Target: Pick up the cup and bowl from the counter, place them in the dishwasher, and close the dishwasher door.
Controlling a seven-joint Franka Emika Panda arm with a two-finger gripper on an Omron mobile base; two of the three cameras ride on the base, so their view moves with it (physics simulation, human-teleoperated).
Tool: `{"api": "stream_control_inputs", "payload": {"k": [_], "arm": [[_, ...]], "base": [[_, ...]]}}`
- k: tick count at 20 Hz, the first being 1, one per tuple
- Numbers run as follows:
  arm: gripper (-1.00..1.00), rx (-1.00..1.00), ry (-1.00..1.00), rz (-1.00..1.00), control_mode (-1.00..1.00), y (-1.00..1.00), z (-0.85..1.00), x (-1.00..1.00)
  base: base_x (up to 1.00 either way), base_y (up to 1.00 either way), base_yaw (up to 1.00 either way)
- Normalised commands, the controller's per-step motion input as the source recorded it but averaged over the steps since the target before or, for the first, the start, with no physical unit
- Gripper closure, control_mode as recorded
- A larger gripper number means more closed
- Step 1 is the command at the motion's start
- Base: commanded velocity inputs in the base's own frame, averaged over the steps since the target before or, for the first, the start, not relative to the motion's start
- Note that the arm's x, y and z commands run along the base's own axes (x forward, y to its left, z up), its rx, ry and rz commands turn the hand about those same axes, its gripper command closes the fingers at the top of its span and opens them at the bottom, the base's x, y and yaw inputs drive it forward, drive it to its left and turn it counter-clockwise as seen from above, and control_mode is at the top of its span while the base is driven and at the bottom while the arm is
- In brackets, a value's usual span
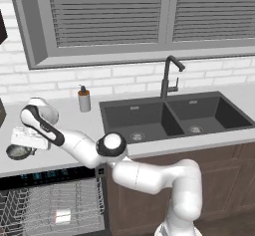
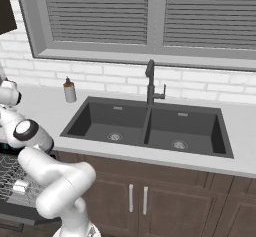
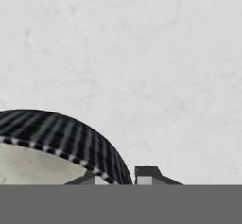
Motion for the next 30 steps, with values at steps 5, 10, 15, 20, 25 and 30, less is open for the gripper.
{"api": "stream_control_inputs", "payload": {"k": [5, 10, 15, 20, 25, 30], "arm": [[1.00, 0.11, -0.33, -0.18, -1.00, -0.58, -0.08, -0.40], [1.00, 0.21, -0.36, -0.30, -1.00, -0.64, 0.00, -0.12], [1.00, 0.36, -0.34, -0.31, -1.00, -0.71, -0.43, -0.03], [1.00, 0.47, -0.38, -0.28, -1.00, -0.70, -0.68, -0.06], [1.00, 0.43, -0.40, -0.13, -1.00, -0.50, -0.20, -0.64], [1.00, 0.32, -0.38, 0.01, -1.00, -0.58, 0.08, -1.00]], "base": [[0.00, 0.00, 0.00], [0.00, 0.00, 0.00], [0.00, 0.00, 0.00], [0.00, 0.00, 0.00], [0.00, 0.00, 0.00], [0.00, 0.00, 0.00]]}}
